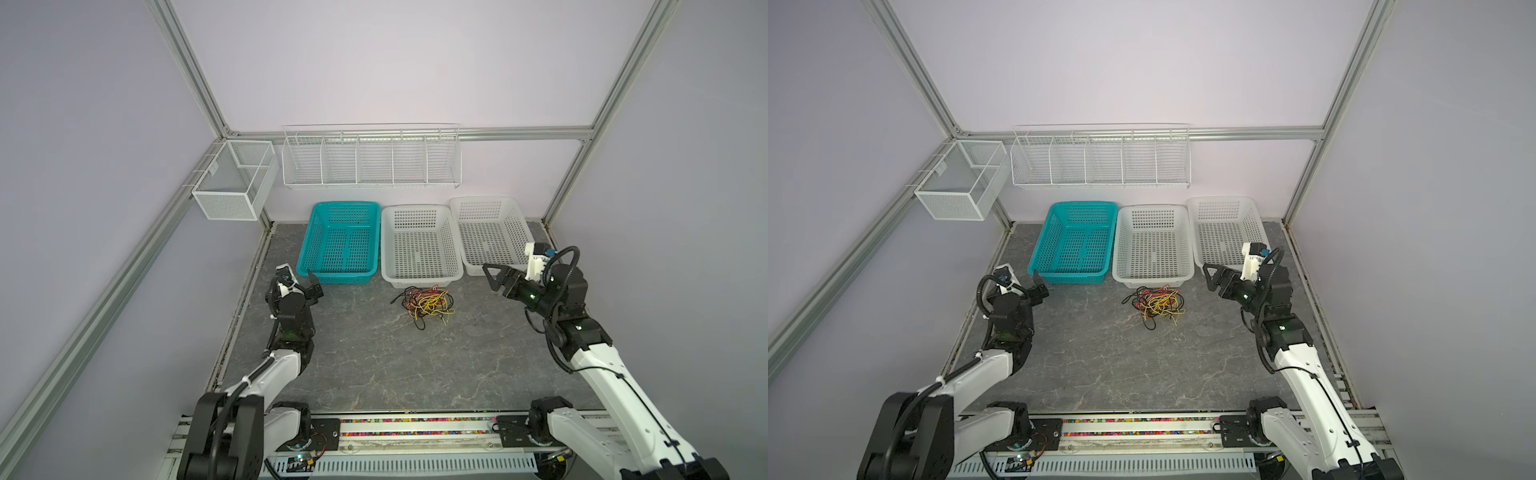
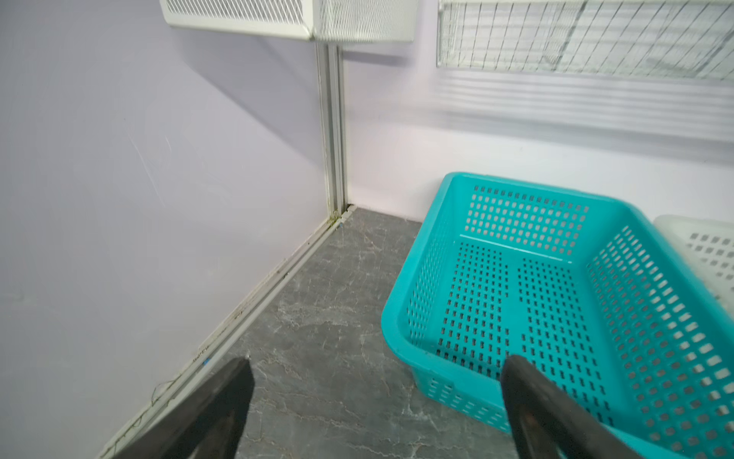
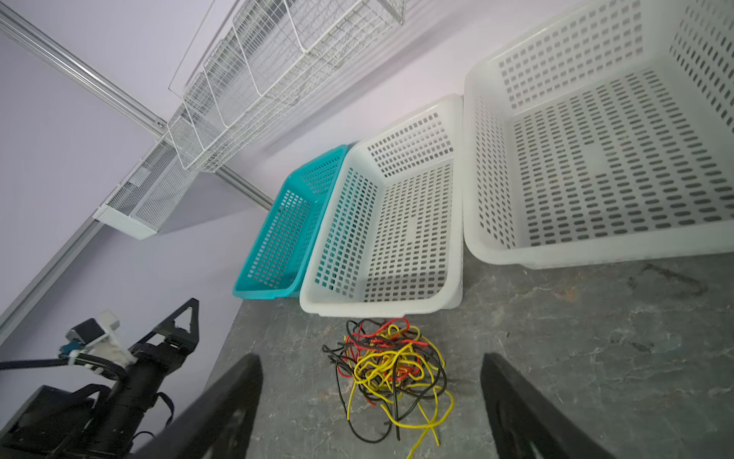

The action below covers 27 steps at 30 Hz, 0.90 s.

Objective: Untangle the cables
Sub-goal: 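Move both grippers toward the tangled red, yellow and black wire bundle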

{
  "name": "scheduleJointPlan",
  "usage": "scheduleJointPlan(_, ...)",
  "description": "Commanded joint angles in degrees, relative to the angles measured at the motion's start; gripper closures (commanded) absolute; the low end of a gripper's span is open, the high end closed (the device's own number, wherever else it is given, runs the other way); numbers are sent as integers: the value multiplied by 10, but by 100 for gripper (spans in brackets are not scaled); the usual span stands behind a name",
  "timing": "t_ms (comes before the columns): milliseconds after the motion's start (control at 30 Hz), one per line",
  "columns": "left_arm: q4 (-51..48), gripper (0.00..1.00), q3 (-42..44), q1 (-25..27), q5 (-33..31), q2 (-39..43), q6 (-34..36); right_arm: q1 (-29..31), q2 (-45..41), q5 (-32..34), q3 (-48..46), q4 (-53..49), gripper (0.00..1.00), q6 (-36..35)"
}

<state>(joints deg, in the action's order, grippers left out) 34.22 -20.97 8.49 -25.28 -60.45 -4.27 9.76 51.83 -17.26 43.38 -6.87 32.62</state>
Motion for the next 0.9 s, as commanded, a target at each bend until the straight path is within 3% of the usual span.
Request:
scheduleJointPlan(0,-201,2,-49,3,25,88,-78,5,-2,-4,4,-85,11,-46)
scheduleJointPlan(67,-275,2,-67,3,49,146,-132,6,7,-7,-4,-104,12,-59)
scheduleJointPlan(200,-384,2,-88,3,127,268,-210,16,38,-26,-52,-46,12,-44)
scheduleJointPlan(300,-421,2,-90,3,193,323,-250,42,83,-52,-54,-12,9,-40)
scheduleJointPlan(433,-552,2,-139,6,169,314,-365,71,141,-81,-39,-1,6,-35)
scheduleJointPlan(633,-635,2,-207,21,195,211,-290,117,212,-51,-34,50,5,-31)
scheduleJointPlan(767,-637,2,-234,21,302,176,-259,149,262,-18,-1,58,4,-52)
scheduleJointPlan(867,-604,2,-218,21,349,175,-294,159,281,18,9,67,3,-72)
